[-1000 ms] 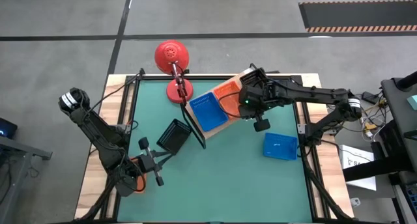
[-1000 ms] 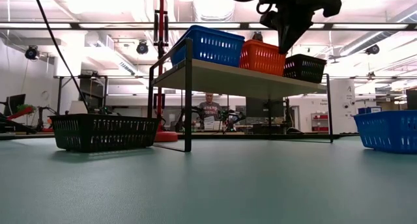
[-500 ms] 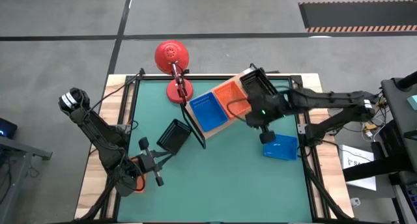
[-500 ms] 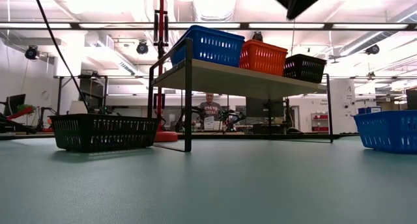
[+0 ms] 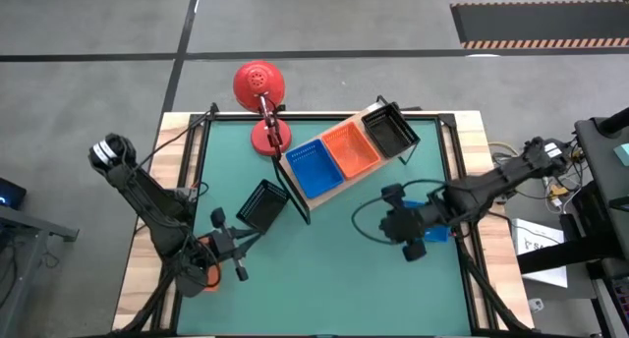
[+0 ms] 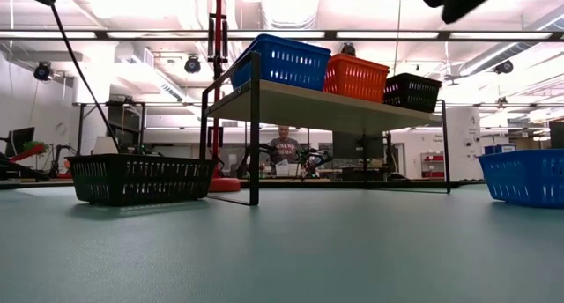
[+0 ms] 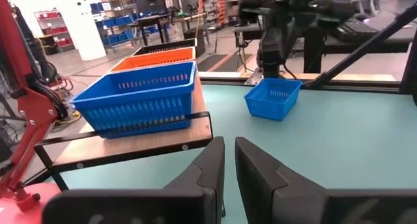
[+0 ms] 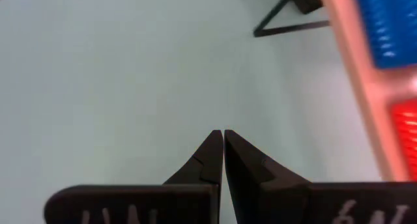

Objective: Stack baskets on shelf by color
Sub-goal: Stack the black basket on top of the black baskets on the shelf

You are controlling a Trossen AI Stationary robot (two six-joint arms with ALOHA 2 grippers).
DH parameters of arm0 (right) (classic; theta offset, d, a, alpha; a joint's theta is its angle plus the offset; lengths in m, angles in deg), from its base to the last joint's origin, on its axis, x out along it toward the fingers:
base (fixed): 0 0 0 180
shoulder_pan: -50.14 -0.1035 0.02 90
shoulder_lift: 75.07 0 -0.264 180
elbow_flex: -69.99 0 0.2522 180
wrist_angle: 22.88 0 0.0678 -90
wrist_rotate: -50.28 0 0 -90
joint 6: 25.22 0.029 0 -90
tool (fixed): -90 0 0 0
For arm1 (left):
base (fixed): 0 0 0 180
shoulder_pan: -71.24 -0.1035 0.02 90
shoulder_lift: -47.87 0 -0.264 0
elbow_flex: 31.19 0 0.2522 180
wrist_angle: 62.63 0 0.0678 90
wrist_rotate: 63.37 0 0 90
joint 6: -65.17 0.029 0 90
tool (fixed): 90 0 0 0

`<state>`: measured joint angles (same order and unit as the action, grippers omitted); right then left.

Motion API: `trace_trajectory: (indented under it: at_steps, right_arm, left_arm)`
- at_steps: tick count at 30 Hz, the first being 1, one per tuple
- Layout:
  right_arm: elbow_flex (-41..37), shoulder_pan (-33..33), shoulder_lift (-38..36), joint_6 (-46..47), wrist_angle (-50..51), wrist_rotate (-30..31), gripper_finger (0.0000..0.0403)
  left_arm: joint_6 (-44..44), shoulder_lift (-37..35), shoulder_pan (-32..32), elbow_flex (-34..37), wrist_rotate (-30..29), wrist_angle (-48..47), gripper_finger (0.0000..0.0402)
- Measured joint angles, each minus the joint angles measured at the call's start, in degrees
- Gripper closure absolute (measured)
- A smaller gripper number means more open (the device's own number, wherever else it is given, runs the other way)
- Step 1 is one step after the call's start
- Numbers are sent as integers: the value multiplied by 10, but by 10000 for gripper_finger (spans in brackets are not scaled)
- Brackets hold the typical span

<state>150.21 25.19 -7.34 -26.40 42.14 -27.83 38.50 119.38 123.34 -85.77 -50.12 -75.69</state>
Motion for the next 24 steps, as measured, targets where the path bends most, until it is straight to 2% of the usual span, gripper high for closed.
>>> trace_trajectory:
  at_steps: [4, 10, 14, 20, 24]
  right_arm:
    - [-40, -40, 3, 12, -55, 22, 394]
    - [-93, -84, 2, 1, -155, 90, 394]
    - [-121, -104, 2, -12, -225, 120, 394]
    - [-158, -121, 2, -52, -323, 127, 394]
    - [-174, -123, 2, -59, -354, 127, 394]
  left_arm:
    - [-1, 17, -7, 0, 0, 10, 380]
    - [-1, 58, -16, 0, 2, 63, 380]
    - [-2, 83, -30, -1, 22, 101, 380]
    - [-69, 101, -88, -1, 146, 101, 380]
    - [-138, 105, -135, -4, 252, 22, 380]
